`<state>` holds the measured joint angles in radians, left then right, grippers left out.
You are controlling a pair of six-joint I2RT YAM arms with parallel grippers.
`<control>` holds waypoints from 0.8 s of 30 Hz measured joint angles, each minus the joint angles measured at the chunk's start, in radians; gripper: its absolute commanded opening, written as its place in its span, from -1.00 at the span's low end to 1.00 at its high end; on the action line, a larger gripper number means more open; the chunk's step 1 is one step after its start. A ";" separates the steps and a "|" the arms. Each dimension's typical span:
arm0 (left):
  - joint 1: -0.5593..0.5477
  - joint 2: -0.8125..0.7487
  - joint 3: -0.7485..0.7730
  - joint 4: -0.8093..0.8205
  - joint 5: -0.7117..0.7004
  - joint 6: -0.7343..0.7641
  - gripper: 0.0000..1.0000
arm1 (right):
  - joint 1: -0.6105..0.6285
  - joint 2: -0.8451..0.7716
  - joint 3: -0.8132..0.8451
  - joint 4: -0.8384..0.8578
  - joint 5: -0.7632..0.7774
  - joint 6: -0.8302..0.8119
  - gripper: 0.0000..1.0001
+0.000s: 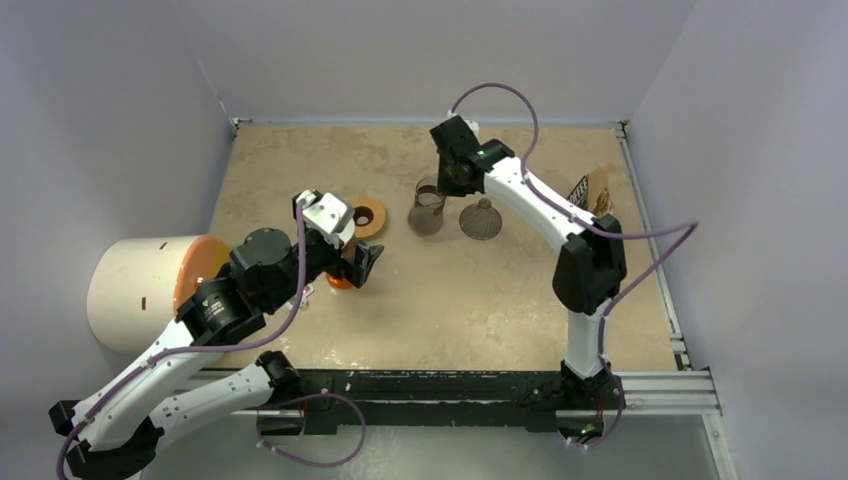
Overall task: Place the coffee filter in the dripper
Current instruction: Pick up the coffee server from the center of the board, then place the coffee server at the center of the board.
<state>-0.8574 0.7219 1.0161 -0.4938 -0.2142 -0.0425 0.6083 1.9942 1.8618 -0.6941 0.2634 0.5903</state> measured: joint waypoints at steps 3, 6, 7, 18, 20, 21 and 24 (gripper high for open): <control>0.000 -0.006 0.000 0.001 -0.001 0.000 0.95 | 0.000 -0.098 -0.085 0.016 -0.012 -0.026 -1.00; 0.000 -0.006 0.000 0.002 -0.002 0.000 0.95 | 0.000 -0.192 -0.163 0.026 -0.028 -0.055 -1.00; 0.000 -0.006 0.000 0.002 -0.002 0.000 0.95 | 0.000 -0.219 -0.185 0.027 -0.033 -0.066 -1.00; 0.000 0.014 0.000 -0.001 -0.003 0.000 0.95 | 0.035 -0.512 -0.459 0.033 -0.076 -0.140 -1.00; 0.000 0.017 0.000 -0.001 -0.003 0.000 0.95 | 0.056 -0.546 -0.492 0.029 -0.074 -0.147 -1.00; 0.000 0.019 0.000 -0.001 -0.003 0.000 0.96 | 0.072 -0.564 -0.510 0.027 -0.072 -0.151 -1.00; 0.000 0.025 0.000 -0.001 -0.003 0.000 0.96 | 0.122 -0.596 -0.550 0.016 -0.061 -0.159 -1.00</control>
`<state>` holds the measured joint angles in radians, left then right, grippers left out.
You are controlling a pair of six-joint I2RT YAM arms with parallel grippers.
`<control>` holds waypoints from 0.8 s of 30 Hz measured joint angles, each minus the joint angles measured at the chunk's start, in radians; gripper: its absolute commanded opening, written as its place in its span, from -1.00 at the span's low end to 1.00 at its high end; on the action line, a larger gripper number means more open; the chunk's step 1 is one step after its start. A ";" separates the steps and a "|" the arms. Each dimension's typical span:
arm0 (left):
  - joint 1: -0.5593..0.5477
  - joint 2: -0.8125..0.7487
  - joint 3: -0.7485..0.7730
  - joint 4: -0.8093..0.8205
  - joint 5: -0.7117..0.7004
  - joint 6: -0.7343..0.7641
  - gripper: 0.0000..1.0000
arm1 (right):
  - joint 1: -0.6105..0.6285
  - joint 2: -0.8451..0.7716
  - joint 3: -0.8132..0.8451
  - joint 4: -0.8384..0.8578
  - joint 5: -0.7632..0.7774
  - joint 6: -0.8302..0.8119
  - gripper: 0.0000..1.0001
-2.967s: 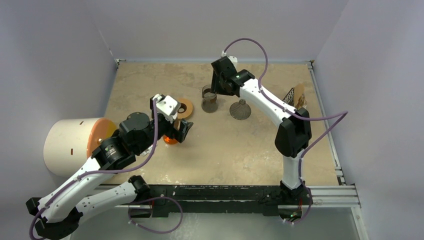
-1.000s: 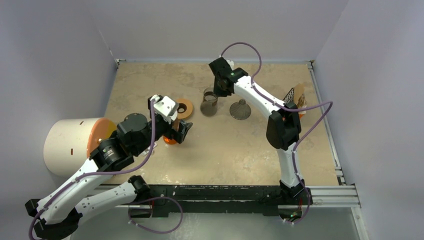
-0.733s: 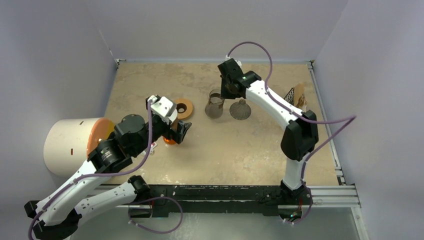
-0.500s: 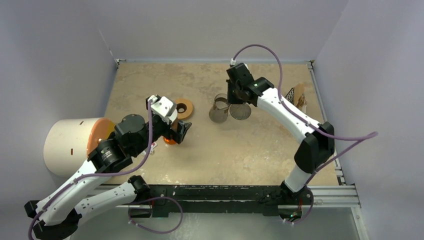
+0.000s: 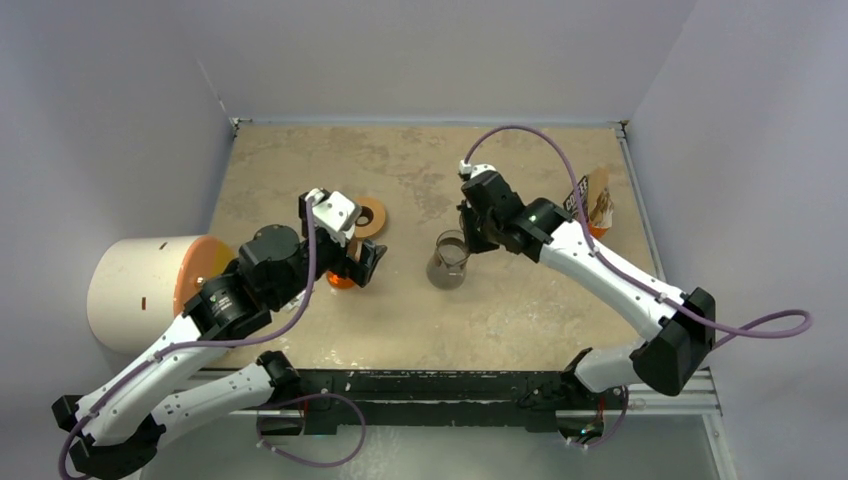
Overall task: Place the coffee filter in the dripper
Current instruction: Place the coffee server at the center of the board.
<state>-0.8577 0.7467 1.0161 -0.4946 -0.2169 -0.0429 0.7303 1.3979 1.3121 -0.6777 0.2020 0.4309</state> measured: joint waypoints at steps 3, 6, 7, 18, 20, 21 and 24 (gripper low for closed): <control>0.000 0.007 0.000 0.000 0.000 0.000 0.97 | 0.055 -0.012 -0.027 -0.019 0.016 -0.003 -1.00; 0.000 0.011 0.000 0.000 0.000 0.000 0.97 | 0.103 -0.013 -0.050 -0.031 0.017 -0.002 -1.00; 0.000 0.011 0.000 0.000 0.000 0.000 0.97 | 0.113 -0.014 -0.059 -0.029 0.016 -0.002 -1.00; 0.000 0.013 0.000 0.000 0.000 0.000 0.97 | 0.197 -0.014 -0.132 -0.013 0.018 0.024 -1.00; 0.000 0.013 0.000 0.000 0.000 0.000 0.97 | 0.206 -0.014 -0.150 -0.005 0.021 0.032 -1.00; 0.000 0.013 0.000 0.000 0.000 0.000 0.97 | 0.209 -0.014 -0.164 0.000 0.023 0.037 -1.00; 0.000 0.013 0.000 0.000 0.000 0.000 0.96 | 0.216 -0.014 -0.195 0.013 0.024 0.048 -1.00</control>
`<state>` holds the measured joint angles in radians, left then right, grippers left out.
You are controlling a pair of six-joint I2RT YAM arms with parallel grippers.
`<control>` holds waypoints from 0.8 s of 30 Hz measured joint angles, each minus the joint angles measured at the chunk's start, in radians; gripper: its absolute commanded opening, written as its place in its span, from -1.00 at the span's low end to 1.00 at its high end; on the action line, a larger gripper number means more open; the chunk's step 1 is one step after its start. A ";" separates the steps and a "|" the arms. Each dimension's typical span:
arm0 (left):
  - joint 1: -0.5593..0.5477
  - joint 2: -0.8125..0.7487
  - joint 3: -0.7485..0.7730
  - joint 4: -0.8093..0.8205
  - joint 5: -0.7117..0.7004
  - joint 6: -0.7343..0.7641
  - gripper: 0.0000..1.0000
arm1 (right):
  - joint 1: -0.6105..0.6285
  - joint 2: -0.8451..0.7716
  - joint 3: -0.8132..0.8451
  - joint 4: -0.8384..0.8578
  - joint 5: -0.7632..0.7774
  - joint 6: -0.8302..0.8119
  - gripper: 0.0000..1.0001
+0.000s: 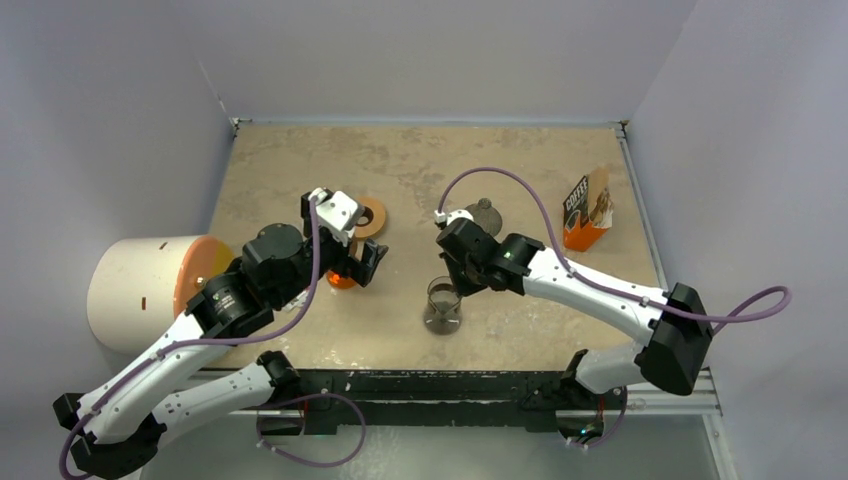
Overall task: Place the coffee filter in the dripper
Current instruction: Place the coffee server at the center of the board.
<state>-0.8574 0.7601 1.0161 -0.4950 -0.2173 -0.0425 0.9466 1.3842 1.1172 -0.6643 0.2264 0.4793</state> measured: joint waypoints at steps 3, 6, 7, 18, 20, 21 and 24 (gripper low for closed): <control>0.000 0.003 0.000 0.000 0.000 0.000 0.97 | 0.003 -0.008 -0.015 0.022 0.000 0.012 -1.00; 0.000 0.007 0.000 0.000 0.000 0.000 0.97 | 0.009 -0.019 -0.032 0.041 0.002 0.025 -0.98; 0.000 0.008 0.000 0.000 0.000 0.000 0.97 | 0.010 -0.022 -0.035 0.045 0.002 0.028 -0.94; 0.000 0.011 0.000 0.000 0.000 0.000 0.97 | 0.018 -0.056 -0.044 0.059 0.008 0.059 -0.37; 0.000 0.011 0.000 0.000 0.000 0.000 0.97 | 0.020 -0.064 -0.032 0.056 0.007 0.060 -0.34; 0.000 0.011 0.000 0.000 0.000 0.000 0.97 | 0.020 -0.068 -0.022 0.053 0.007 0.060 -0.33; 0.000 0.011 0.000 0.000 0.000 0.000 0.97 | 0.020 -0.073 0.026 0.037 0.008 0.061 -0.24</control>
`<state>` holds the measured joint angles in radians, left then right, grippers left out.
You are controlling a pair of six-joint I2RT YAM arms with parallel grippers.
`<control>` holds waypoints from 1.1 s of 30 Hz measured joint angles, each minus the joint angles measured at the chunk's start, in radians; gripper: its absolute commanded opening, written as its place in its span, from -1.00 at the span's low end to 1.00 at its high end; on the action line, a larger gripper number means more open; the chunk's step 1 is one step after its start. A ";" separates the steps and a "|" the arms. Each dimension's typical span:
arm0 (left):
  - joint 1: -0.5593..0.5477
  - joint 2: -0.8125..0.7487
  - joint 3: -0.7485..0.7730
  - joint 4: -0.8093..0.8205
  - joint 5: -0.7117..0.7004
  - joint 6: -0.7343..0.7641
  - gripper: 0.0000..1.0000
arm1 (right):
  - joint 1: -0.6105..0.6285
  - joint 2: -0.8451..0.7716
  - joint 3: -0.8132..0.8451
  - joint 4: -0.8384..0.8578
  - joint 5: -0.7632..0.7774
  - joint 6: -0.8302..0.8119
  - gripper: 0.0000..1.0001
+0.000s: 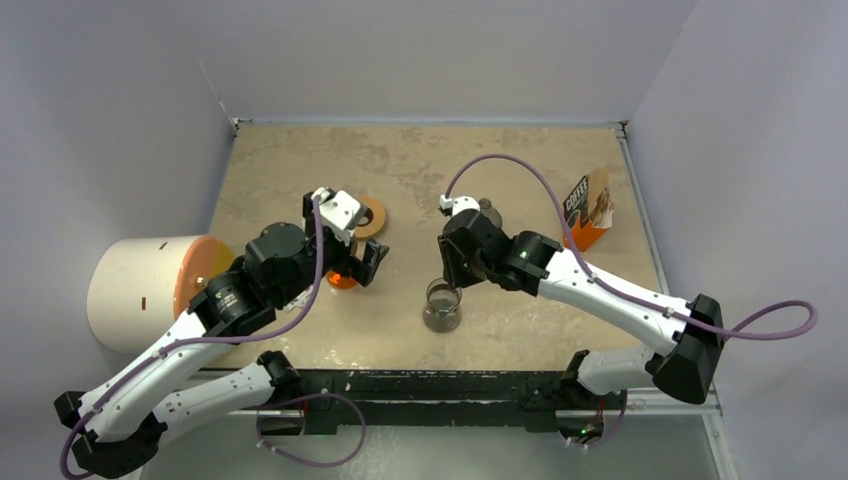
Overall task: Place the coffee filter in the dripper
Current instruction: Place the coffee server at the center of the board.
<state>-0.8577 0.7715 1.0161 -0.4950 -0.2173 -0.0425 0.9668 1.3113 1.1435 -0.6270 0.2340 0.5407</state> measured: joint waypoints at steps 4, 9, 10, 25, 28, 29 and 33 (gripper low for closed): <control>0.000 0.000 0.000 0.000 0.000 0.000 0.97 | 0.001 0.000 0.101 -0.033 0.010 -0.011 -0.13; 0.000 -0.003 0.000 0.000 -0.002 0.000 0.97 | 0.001 0.031 0.240 -0.040 0.040 -0.051 0.02; 0.000 -0.005 0.000 0.000 -0.003 0.000 0.97 | 0.000 0.046 0.269 -0.040 0.046 -0.062 0.04; 0.000 -0.012 0.000 0.000 -0.014 0.000 0.97 | -0.129 0.428 0.552 0.050 -0.013 -0.114 0.42; 0.000 -0.012 0.000 0.000 -0.014 0.000 0.97 | -0.156 0.522 0.620 0.058 -0.027 -0.110 0.50; 0.000 -0.012 0.000 0.000 -0.014 0.000 0.97 | -0.161 0.546 0.636 0.060 -0.029 -0.108 0.51; 0.000 -0.012 0.000 0.000 -0.014 0.000 0.97 | -0.180 0.648 0.702 0.072 -0.054 -0.096 0.56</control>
<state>-0.8574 0.7597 1.0161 -0.4950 -0.2317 -0.0425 0.7864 1.9591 1.8450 -0.5545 0.1802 0.4450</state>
